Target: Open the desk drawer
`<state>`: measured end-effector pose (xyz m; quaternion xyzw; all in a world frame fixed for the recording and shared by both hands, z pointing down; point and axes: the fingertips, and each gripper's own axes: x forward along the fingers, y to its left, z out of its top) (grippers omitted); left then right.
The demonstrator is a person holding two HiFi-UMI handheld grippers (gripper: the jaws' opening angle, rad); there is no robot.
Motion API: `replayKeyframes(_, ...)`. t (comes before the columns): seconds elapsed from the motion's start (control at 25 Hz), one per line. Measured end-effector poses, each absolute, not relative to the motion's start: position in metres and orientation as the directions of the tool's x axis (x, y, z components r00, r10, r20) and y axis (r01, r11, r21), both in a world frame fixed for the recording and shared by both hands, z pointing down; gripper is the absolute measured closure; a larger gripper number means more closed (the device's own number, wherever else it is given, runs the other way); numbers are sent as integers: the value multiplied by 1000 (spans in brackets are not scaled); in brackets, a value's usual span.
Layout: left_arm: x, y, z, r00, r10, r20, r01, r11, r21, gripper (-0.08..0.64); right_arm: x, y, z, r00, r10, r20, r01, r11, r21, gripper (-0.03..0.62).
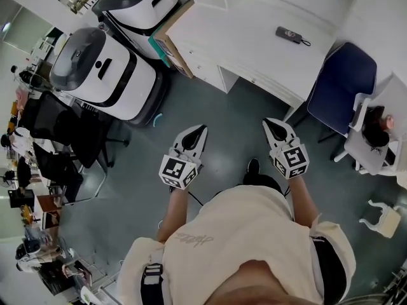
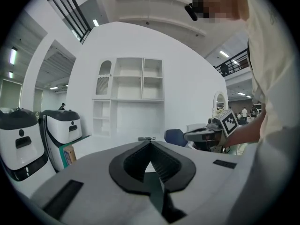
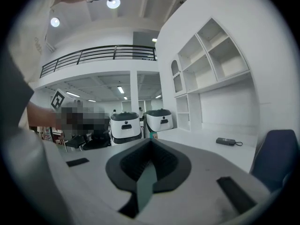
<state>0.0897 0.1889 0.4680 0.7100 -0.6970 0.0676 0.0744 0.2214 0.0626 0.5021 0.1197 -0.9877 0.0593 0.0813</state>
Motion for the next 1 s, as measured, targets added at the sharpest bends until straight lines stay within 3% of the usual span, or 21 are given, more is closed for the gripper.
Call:
replayKeyframes(0.28,86,127,472,21,-978,210,-999,-25,-21,558,205,6,528,-961,-181,210,-208,971,-113,597)
replayKeyframes(0.72,41,81,497,37,-972,231,-997,-18,81,558,140,-22,556,-958,-91,271,-139,977,-164,597)
replayKeyframes(1.0,-36,70,509,86,-973,213,-990,-59,129,558,77,-39,532,-946,-197,257,-253,945,-207,597)
